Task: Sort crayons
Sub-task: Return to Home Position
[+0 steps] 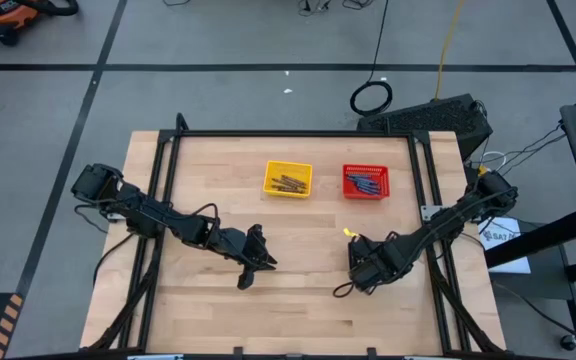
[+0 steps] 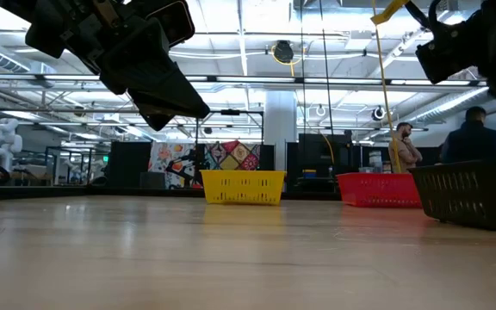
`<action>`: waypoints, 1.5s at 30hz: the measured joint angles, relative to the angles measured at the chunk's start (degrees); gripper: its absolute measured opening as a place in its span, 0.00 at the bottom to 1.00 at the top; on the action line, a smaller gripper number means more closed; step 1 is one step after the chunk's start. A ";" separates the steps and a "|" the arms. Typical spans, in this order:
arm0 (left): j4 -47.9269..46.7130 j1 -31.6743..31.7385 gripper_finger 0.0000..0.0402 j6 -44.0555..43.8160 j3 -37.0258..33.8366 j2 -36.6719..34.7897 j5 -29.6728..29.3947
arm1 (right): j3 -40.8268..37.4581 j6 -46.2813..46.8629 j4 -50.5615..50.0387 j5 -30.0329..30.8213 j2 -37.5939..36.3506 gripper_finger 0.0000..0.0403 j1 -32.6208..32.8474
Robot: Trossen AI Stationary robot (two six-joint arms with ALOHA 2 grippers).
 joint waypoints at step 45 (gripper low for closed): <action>-26.94 -4.98 0.19 19.53 -5.85 -67.92 6.45 | 13.03 -40.07 8.03 45.59 -33.29 0.17 20.22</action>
